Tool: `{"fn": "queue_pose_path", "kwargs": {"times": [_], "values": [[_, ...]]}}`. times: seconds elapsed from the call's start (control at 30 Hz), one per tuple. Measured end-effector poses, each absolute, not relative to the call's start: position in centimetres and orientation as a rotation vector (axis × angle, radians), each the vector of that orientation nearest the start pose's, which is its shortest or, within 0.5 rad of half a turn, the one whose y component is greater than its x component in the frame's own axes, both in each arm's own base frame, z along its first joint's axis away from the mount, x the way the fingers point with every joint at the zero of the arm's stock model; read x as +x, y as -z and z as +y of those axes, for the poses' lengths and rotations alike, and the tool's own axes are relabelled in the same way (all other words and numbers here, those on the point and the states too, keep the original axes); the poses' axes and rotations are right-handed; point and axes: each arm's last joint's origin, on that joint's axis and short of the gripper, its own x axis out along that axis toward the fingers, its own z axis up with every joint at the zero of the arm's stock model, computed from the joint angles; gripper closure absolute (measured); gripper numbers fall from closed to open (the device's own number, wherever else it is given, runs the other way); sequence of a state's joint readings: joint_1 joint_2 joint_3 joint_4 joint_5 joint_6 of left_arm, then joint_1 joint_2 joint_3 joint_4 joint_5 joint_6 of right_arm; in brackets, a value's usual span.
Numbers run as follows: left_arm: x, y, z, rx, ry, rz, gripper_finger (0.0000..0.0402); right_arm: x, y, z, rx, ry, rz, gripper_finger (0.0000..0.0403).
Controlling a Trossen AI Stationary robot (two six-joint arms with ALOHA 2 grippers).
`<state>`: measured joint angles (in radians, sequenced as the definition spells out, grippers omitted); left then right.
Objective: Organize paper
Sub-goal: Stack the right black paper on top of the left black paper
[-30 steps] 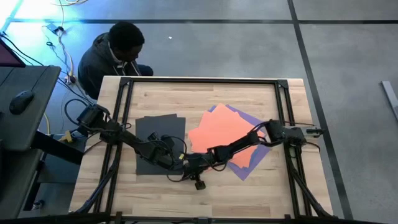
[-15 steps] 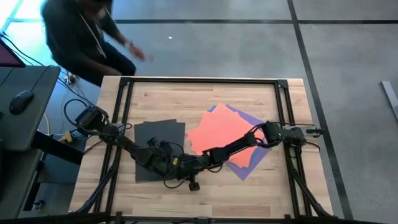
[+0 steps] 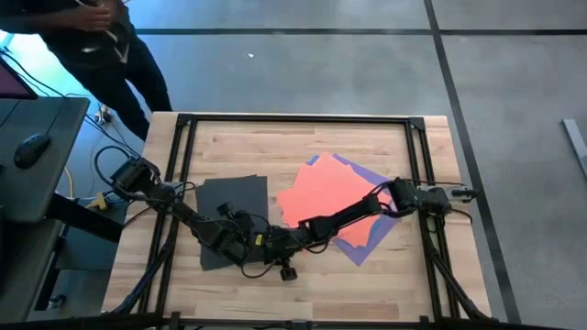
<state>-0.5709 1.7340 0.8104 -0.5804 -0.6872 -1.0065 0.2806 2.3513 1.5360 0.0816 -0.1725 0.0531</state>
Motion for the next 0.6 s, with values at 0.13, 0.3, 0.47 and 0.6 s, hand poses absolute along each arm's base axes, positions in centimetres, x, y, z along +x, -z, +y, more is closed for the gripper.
{"fn": "queue_pose_path", "kwargs": {"times": [0.13, 0.3, 0.47, 0.6], "values": [[23.27, -11.49, -12.75, 0.021, -0.634, 0.985, 0.0402, 46.82, -8.91, 14.01, 0.011, -0.417, 0.756, 0.0403], [23.29, -11.5, -12.75, 0.024, -0.635, 0.981, 0.0402, 46.83, -8.9, 13.99, -0.001, -0.401, 0.754, 0.0403], [23.5, -11.55, -13.25, 0.058, -0.577, 0.968, 0.0402, 46.83, -8.85, 13.93, -0.024, -0.34, 0.754, 0.0403], [23.81, -11.72, -13.69, 0.093, -0.55, 0.918, 0.0402, 46.84, -8.85, 13.93, -0.029, -0.327, 0.752, 0.0403]]}}
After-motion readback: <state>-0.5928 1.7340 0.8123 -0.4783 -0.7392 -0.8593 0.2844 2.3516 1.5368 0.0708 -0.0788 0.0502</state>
